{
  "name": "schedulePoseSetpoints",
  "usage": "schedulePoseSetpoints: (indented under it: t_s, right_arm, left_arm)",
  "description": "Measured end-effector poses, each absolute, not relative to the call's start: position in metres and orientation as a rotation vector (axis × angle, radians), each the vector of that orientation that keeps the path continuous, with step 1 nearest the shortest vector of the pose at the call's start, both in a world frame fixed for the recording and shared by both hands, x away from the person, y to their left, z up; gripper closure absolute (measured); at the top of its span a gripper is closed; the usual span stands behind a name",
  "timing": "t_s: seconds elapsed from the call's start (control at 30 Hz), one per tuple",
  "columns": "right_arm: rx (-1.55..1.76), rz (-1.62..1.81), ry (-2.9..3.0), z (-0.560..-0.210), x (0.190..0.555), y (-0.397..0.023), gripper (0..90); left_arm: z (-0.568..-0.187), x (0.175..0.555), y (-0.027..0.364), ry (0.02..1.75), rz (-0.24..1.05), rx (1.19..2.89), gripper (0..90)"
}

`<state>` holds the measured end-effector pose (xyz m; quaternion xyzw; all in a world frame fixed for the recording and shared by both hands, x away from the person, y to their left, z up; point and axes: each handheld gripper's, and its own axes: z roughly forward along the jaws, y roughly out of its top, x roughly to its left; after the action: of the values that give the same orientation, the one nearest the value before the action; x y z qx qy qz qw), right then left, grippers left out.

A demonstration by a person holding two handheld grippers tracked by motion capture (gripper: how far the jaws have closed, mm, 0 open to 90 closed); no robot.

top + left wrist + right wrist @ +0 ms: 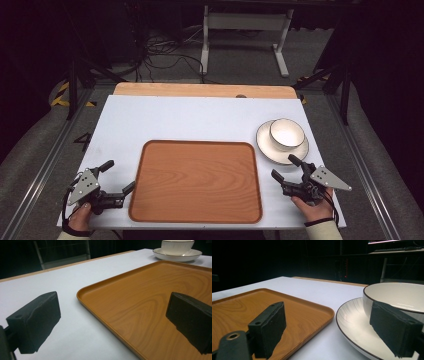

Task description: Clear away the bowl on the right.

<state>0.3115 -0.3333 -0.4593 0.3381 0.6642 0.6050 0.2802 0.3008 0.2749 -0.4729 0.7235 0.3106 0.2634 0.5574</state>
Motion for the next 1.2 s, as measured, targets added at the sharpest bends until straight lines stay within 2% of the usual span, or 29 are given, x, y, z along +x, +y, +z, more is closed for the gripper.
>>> schedulePoseSetpoints:
  t_s: [0.17, 0.63, 1.2]
  right_arm:
    - [0.908, 1.629, 1.788, -0.459, 0.312, -0.333, 14.6]
    - [0.912, 1.626, 1.787, -0.458, 0.312, -0.333, 24.7]
    - [0.928, 1.591, 1.780, -0.425, 0.319, -0.328, 22.4]
  left_arm:
    - [-0.473, 0.301, 0.275, 0.730, 0.625, 1.701, 0.2]
    - [-0.473, 0.301, 0.275, 0.732, 0.625, 1.705, 0.2]
    - [-0.473, 0.301, 0.275, 0.735, 0.620, 1.708, 0.2]
